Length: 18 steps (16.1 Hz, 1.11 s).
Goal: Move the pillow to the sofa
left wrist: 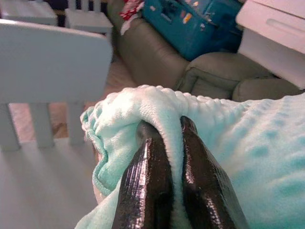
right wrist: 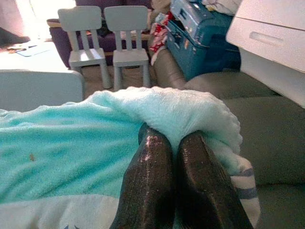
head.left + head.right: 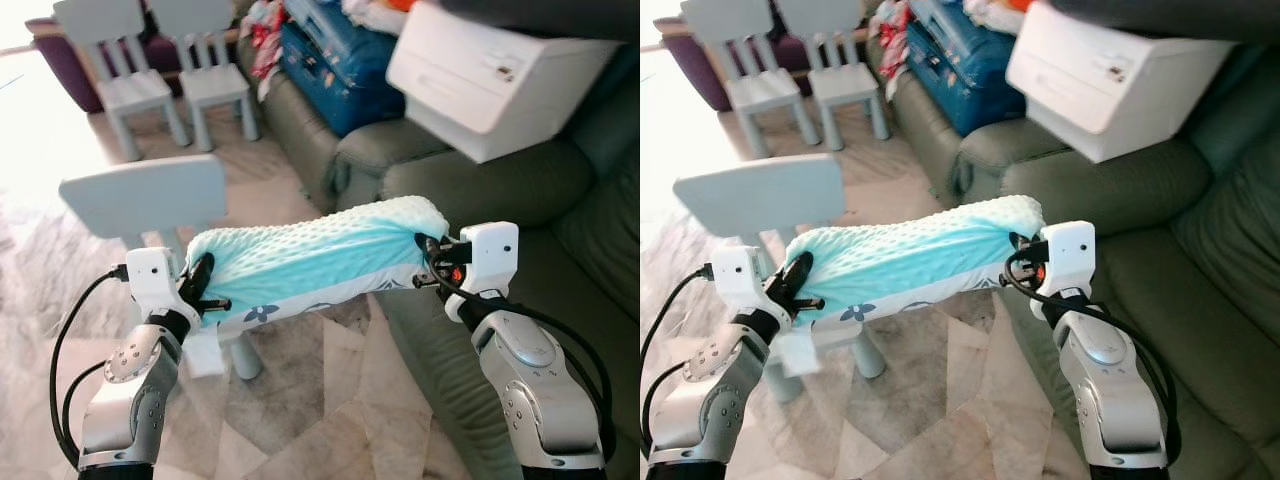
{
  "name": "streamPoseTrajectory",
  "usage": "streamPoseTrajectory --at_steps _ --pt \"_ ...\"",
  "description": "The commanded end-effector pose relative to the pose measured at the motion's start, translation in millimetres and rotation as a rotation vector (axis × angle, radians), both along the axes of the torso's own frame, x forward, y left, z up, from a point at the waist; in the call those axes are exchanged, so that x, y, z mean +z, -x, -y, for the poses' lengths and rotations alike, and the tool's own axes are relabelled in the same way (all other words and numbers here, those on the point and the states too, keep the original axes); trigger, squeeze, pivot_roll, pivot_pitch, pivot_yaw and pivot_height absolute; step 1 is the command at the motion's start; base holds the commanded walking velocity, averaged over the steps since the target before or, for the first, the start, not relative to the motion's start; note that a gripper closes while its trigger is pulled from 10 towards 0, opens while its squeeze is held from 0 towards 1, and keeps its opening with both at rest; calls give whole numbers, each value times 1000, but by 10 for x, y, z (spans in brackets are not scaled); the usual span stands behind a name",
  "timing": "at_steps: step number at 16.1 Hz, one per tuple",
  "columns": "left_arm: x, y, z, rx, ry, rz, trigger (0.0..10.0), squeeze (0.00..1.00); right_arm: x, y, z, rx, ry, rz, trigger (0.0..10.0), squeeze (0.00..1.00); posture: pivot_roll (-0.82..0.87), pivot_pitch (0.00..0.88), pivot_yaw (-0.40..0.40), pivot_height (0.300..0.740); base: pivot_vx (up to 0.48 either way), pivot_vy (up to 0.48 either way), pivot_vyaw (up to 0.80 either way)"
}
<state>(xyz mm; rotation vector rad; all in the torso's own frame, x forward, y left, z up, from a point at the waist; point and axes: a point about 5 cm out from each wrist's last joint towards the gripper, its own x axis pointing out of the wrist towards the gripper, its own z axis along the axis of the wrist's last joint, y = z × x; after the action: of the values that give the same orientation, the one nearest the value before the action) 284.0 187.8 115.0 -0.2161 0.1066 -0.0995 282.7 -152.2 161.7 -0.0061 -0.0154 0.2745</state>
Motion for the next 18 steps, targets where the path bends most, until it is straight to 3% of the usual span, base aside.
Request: streamPoseTrajectory --at_steps 1,7,18 --pt "-14 13 -41 21 5 -10 10000 0 62 6 34 -17 3 25 10000 0 -160 97 -8 740 0 0 -756" --pt "-3 5 -4 8 29 -14 10000 0 63 12 23 -13 22 36 10000 0 -157 98 -8 740 0 0 0" --pt "-2 -7 -3 4 14 -21 10000 0 62 3 19 -18 14 38 10000 0 -155 93 -3 740 0 474 0"
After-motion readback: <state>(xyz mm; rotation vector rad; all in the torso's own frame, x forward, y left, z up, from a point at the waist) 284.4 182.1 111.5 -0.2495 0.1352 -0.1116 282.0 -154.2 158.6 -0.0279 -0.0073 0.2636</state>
